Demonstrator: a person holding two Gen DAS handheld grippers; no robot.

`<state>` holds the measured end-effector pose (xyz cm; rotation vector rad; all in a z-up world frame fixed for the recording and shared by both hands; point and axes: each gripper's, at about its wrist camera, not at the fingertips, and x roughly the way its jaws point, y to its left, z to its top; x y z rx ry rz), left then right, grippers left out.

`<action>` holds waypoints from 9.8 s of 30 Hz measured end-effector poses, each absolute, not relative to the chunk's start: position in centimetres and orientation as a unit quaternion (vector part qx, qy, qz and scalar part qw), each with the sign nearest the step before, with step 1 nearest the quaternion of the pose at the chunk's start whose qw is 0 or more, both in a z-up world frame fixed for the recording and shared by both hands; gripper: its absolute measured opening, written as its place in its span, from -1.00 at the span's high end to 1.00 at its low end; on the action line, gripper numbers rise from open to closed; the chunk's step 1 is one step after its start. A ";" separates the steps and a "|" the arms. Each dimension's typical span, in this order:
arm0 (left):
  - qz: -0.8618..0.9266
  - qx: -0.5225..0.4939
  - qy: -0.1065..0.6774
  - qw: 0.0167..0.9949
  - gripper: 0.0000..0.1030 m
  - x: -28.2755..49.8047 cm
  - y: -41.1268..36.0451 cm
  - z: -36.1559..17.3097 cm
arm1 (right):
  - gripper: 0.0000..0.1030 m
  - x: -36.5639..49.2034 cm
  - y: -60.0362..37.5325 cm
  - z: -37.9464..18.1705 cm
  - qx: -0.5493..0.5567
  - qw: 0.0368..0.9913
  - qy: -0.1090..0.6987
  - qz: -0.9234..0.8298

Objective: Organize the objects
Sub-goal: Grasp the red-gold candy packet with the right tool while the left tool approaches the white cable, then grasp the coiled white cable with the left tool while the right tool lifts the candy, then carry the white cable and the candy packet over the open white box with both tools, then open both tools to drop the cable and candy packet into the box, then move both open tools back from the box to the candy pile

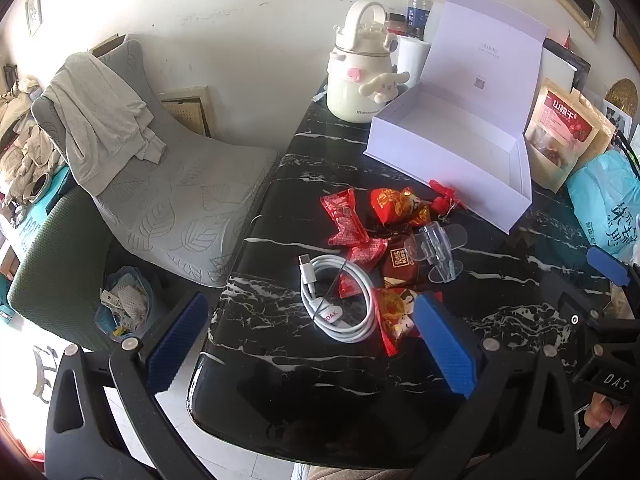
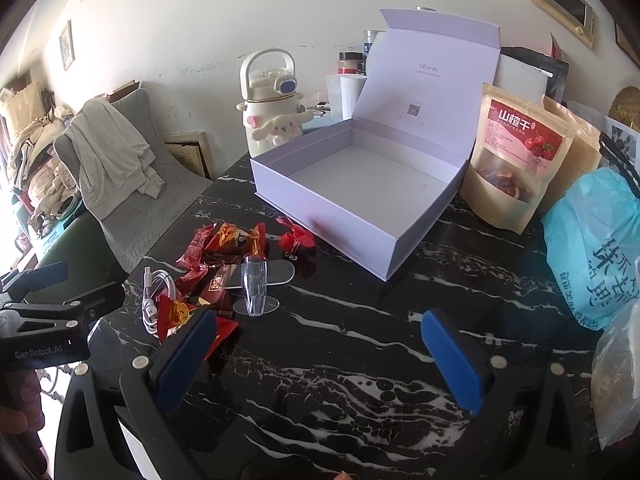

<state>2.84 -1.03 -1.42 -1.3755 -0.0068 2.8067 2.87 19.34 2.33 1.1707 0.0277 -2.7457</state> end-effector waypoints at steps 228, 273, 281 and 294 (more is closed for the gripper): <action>0.870 -0.433 0.158 0.178 -0.24 -25.8 19.9 -4.0 | -0.17 -21.5 29.2 0.1 0.414 0.116 0.063 -0.901; 0.852 -0.468 0.158 0.171 -0.36 -26.1 20.3 -1.5 | -0.26 -19.9 29.6 2.1 0.429 0.083 0.083 -0.896; 0.865 -0.451 0.146 0.166 -0.36 -23.9 19.1 1.1 | -0.26 -18.7 29.2 4.1 0.410 0.080 0.088 -0.904; 0.888 -0.410 0.139 0.155 -0.36 -18.3 17.0 6.0 | -0.26 -13.9 28.3 7.8 0.376 0.081 0.095 -0.918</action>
